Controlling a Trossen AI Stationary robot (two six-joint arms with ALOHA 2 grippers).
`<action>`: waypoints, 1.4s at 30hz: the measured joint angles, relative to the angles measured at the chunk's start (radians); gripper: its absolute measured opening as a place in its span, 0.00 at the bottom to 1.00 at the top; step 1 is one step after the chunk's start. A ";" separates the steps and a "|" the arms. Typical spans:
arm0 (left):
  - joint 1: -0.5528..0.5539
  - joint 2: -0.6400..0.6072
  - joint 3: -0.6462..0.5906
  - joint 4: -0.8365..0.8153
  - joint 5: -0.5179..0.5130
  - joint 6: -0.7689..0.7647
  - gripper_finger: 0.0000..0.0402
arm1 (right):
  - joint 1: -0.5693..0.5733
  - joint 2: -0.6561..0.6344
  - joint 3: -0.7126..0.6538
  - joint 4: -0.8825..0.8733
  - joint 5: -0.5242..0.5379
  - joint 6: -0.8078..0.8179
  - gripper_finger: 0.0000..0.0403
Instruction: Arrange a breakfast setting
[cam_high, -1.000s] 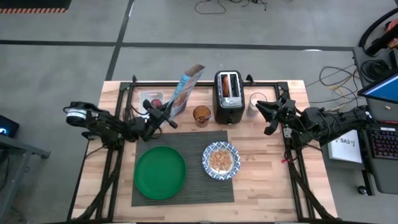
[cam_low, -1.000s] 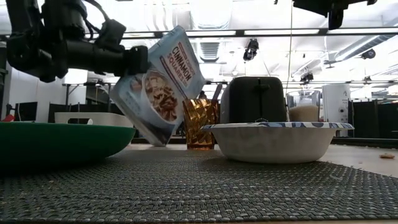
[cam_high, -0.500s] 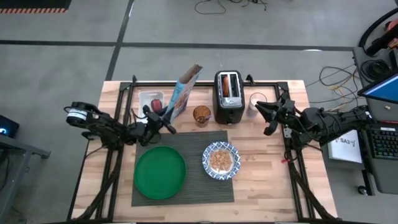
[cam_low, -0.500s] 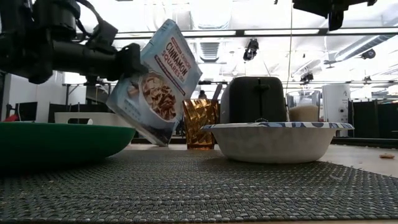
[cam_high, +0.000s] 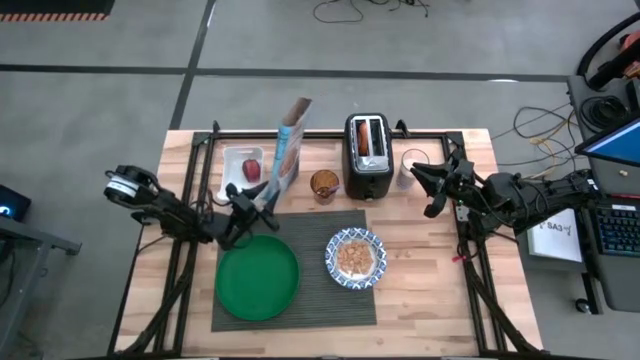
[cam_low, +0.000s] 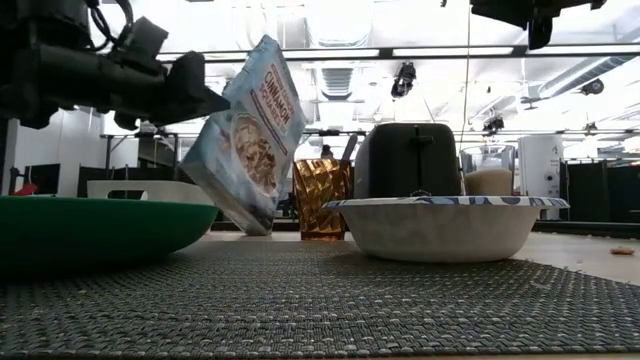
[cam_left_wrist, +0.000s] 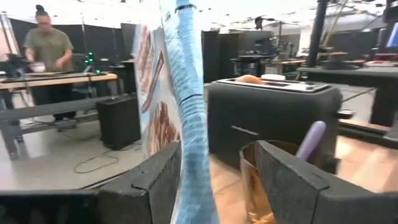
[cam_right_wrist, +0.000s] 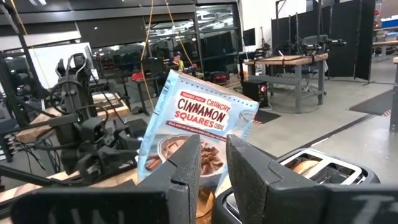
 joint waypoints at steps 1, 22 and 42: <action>-0.008 0.000 0.000 0.000 -0.002 -0.008 0.46 | 0.000 0.000 0.000 0.000 0.000 0.000 0.17; -0.017 -0.001 0.146 -0.760 0.060 -0.710 0.03 | 0.000 0.000 0.000 -0.001 0.000 0.015 0.17; -0.048 0.002 0.415 -1.645 0.215 -1.153 0.00 | 0.000 0.000 0.000 -0.053 -0.029 0.029 0.17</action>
